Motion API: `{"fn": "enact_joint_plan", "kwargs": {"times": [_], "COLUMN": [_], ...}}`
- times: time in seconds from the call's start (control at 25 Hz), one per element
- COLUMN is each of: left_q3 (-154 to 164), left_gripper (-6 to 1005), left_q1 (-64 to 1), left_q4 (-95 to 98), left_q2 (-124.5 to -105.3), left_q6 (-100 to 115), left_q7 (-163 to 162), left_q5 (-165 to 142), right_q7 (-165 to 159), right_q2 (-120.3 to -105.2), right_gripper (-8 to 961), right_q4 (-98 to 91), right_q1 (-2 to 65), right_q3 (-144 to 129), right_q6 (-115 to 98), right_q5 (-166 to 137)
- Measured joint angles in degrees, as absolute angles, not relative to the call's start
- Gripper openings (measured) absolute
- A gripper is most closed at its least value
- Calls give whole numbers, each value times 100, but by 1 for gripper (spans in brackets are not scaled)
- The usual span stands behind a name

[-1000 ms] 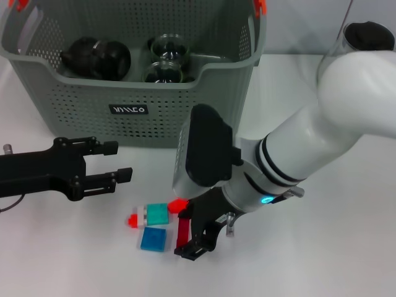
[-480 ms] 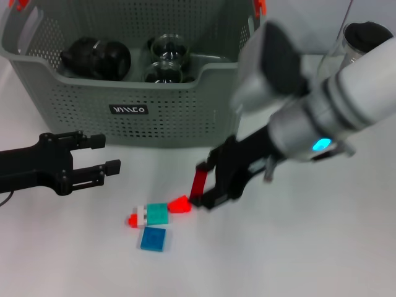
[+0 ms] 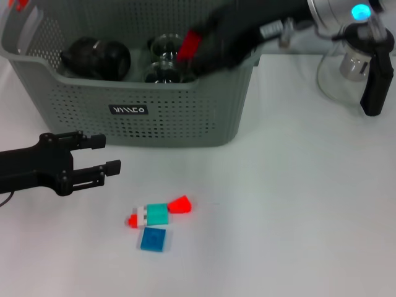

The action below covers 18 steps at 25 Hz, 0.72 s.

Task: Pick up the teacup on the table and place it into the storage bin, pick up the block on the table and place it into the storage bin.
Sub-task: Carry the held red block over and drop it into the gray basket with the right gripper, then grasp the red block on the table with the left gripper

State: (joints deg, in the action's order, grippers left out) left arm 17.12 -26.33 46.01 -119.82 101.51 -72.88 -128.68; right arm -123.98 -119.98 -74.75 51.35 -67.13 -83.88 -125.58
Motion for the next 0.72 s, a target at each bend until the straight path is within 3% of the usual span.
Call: {"fn": "enact_joint_plan", "kwargs": {"times": [0.32, 0.72], "left_q3": [1745, 1711], "left_gripper": [669, 669], "left_q1": [-2616, -2631], "left_q4": [4596, 4604], "left_q2": [-11998, -11987], "left_q6": [10151, 10194], "left_q7": [-7277, -7277], "left_q5": [-12865, -12858], "right_q7": [-12411, -12309], "right_q2": [-11937, -11983], "right_gripper": [725, 831], "right_q4": [-6376, -6471], "right_q1": [5857, 5578], "right_q3": [-6355, -6343], "right_q6": [-7200, -6587], "right_q5": [-13304, -13410]}}
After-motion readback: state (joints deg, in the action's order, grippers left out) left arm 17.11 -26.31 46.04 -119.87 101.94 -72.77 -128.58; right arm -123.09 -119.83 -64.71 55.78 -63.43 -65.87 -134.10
